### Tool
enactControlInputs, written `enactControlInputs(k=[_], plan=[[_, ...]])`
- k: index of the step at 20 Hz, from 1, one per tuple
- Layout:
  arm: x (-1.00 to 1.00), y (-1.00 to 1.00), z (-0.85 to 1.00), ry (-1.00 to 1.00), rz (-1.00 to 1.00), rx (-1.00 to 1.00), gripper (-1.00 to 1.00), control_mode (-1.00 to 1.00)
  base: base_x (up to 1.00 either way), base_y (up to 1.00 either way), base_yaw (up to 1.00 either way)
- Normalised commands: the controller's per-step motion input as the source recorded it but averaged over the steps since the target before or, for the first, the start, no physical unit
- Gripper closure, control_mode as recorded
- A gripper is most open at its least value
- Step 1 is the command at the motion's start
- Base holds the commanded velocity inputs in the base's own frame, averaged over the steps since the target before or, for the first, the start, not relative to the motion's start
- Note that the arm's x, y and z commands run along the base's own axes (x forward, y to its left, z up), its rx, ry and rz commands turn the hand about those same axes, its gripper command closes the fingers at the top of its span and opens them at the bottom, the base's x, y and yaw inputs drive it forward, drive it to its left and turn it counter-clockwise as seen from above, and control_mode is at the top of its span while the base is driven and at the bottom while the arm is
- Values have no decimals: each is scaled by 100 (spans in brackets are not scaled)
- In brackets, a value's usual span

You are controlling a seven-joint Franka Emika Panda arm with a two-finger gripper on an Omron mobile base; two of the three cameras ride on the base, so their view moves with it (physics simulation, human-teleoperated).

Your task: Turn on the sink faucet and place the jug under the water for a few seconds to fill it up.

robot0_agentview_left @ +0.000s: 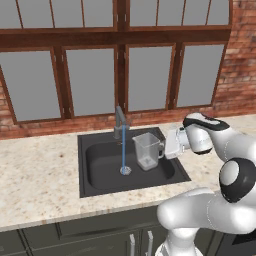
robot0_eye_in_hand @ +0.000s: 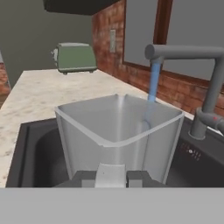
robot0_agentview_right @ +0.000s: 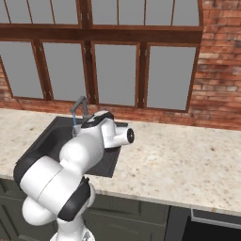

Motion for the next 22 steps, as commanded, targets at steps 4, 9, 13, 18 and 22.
enactControlInputs(k=[4, 9, 13, 18, 22], plan=[[9, 28, -17, 3, 0, 0, 100, -100, 0, 0, 0], [15, 28, -8, 3, 0, 0, 100, -100, 0, 0, 0], [26, 28, 0, 2, 0, 0, 100, -100, 0, 0, 0], [29, 25, 0, 2, 0, 0, 100, -100, 0, 0, 0], [29, 20, 0, 0, 0, 0, 100, -100, 0, 0, 0]])
